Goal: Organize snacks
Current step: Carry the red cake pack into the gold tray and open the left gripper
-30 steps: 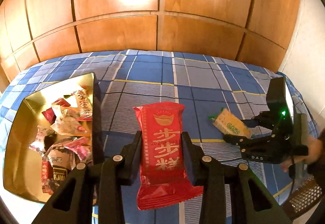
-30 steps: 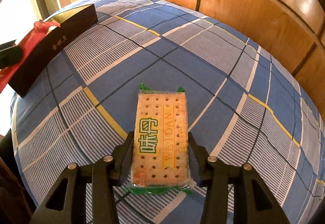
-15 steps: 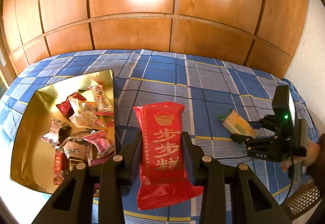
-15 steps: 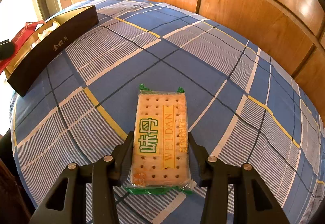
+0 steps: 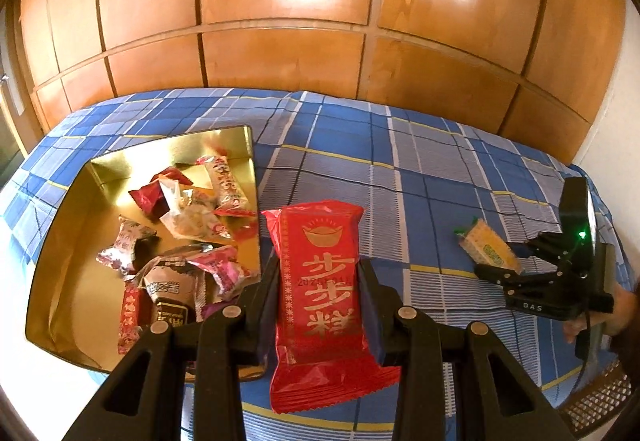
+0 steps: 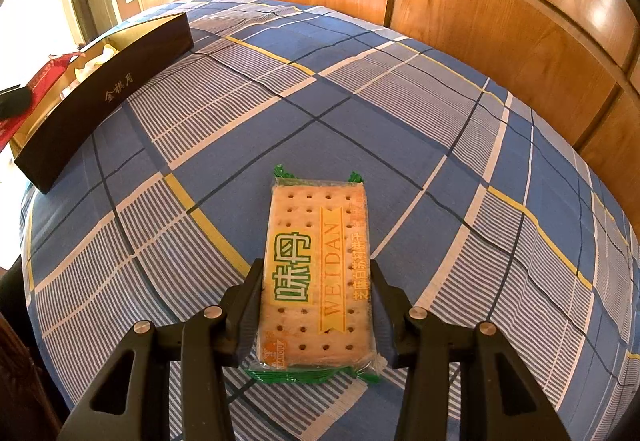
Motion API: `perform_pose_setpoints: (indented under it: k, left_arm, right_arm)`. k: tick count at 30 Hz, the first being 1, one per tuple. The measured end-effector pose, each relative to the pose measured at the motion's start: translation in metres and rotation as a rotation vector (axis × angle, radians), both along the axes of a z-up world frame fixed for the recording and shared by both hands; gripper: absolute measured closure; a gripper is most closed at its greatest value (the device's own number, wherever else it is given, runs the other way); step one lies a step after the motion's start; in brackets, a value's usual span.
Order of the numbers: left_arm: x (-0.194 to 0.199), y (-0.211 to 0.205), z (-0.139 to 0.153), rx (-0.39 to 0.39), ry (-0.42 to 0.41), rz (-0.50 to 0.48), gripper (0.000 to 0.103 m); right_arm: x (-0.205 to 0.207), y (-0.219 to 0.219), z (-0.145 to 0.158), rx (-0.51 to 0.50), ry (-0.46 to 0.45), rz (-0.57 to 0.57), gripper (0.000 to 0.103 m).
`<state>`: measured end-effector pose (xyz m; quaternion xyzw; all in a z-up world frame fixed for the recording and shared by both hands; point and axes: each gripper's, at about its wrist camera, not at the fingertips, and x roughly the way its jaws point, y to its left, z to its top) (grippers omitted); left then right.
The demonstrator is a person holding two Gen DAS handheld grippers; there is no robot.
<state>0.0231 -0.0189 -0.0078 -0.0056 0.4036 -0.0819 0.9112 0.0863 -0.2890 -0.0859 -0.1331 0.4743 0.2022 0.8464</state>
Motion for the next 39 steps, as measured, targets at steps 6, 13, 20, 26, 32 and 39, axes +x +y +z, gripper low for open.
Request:
perform_pose_setpoints:
  k: [6, 13, 20, 26, 32, 39]
  left_arm:
    - [0.005, 0.027, 0.000, -0.024, 0.014, 0.063, 0.066]
    - [0.008, 0.107, 0.001, -0.044, 0.015, 0.279, 0.066]
    - [-0.006, 0.190, -0.010, -0.069, 0.039, 0.507, 0.066]
    - [-0.012, 0.211, -0.024, -0.096, 0.072, 0.566, 0.066]
    - [0.002, 0.201, -0.038, -0.106, 0.112, 0.538, 0.066]
    - [0.017, 0.191, -0.055, -0.095, 0.144, 0.501, 0.064]
  right_arm:
    - [0.000, 0.000, 0.000, -0.001, 0.000, -0.001, 0.055]
    - [0.000, 0.000, 0.000, -0.001, 0.000, -0.002, 0.055]
    - [-0.001, 0.001, -0.001, -0.002, -0.001, -0.004, 0.055]
    - [-0.001, 0.001, -0.001, 0.000, -0.001, -0.007, 0.055]
    - [-0.001, 0.002, -0.001, -0.001, -0.001, -0.012, 0.055]
    - [-0.001, 0.001, -0.001, -0.003, 0.004, -0.023, 0.055]
